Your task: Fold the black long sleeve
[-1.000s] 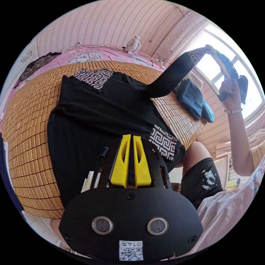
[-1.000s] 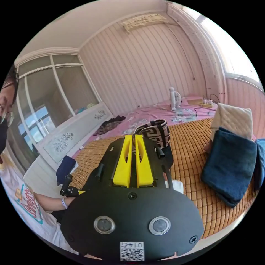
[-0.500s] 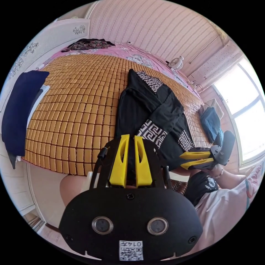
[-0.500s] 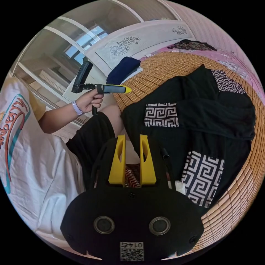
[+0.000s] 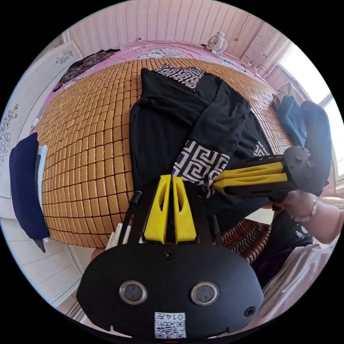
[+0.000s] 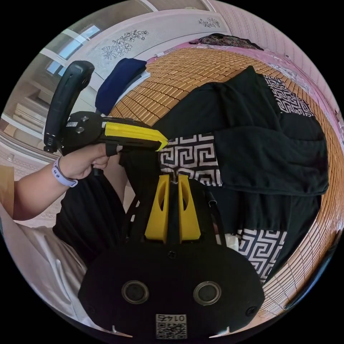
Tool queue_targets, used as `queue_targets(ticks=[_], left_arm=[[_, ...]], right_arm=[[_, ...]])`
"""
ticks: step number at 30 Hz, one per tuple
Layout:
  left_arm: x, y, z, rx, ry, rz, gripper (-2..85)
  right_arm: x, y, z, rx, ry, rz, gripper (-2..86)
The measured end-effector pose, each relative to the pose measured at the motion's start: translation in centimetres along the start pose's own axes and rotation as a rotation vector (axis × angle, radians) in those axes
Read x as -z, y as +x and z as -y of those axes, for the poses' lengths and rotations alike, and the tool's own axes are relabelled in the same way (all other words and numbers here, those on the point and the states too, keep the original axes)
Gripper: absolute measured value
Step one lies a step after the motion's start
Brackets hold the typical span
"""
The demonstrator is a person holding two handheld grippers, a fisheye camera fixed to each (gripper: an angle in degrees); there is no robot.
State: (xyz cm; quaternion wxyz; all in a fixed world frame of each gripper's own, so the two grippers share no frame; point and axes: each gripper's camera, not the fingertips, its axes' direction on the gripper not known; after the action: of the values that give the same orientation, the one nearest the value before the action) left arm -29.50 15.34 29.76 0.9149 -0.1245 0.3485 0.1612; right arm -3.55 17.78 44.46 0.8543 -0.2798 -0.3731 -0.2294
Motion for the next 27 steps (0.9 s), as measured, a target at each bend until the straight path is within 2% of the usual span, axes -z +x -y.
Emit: queue_targets(ticks=[2, 7, 10, 14, 18, 23, 27], left_arm=[[3.6, -0.7, -0.2, 0.01, 0.099, -0.066, -0.9], [9.6, -2.5, -1.4, 0.036, 0.236, -0.067, -0.9], [9.5, -4.3, -2.1, 0.113, 0.181, -0.124, -0.7], [6.1, -6.2, -2.6, 0.188, 0.0, -0.153, 1.7], [6.7, -7.7, -2.3, 0.189, 0.017, -0.144, 3.6], [8.8, -10.7, 2.5, 0.125, 0.1, -0.034, 4.0], [8.6, -12.8, 8.6, 0.047, 0.157, -0.133, 4.4]], right_arm=[[1.3, 0.4, 0.3, 0.004, 0.035, 0.031, 1.9], [6.4, -0.3, 0.6, 0.112, 0.168, 0.15, 1.0], [6.7, -0.8, 1.3, 0.167, 0.138, 0.211, 1.4], [4.4, -0.6, 1.9, 0.158, 0.062, 0.184, 3.7], [4.1, 1.3, 1.6, 0.104, 0.034, 0.263, 6.3], [8.2, 6.8, 1.2, 0.034, 0.131, 0.106, 7.2], [11.8, 12.6, 2.6, -0.04, 0.157, -0.082, 9.2]])
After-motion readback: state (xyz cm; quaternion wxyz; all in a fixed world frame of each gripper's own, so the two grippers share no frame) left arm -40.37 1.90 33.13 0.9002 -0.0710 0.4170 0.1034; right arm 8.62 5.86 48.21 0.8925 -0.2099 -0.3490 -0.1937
